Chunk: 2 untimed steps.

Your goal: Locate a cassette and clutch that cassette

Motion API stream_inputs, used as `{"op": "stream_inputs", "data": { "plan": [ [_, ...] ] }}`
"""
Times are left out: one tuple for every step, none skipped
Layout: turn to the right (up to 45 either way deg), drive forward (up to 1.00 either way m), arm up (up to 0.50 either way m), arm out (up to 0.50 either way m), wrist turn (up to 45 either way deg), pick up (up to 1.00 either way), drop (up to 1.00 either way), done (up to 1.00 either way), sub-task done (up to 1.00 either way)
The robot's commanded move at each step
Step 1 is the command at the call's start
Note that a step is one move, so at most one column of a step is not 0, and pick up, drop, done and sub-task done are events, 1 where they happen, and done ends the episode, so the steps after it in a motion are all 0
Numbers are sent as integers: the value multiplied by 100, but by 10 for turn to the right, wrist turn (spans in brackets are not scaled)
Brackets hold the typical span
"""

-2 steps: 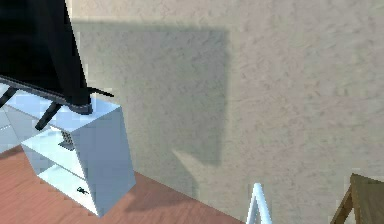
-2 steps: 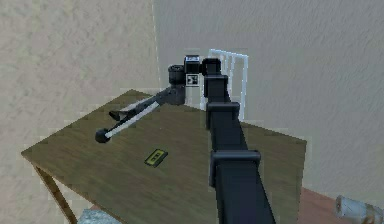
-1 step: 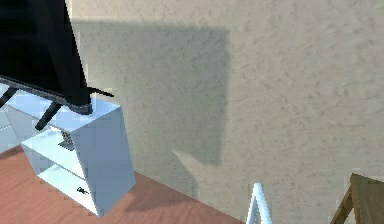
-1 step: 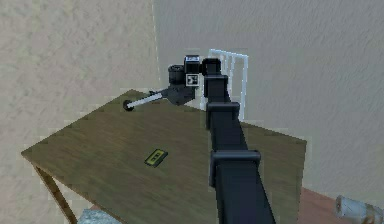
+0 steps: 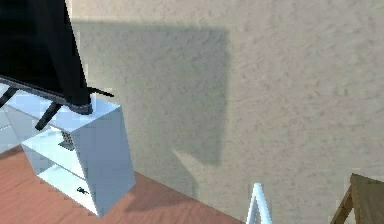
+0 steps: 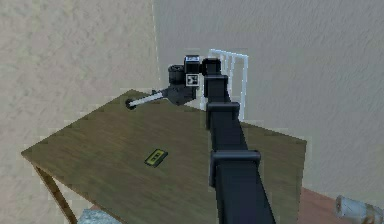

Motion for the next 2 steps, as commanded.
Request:
{"op": "stream_inputs", "data": {
  "plan": [
    [0, 0, -30, 0, 0, 0, 0, 0, 0],
    [0, 0, 0, 0, 0, 100, 0, 0, 0]
  ]
}}
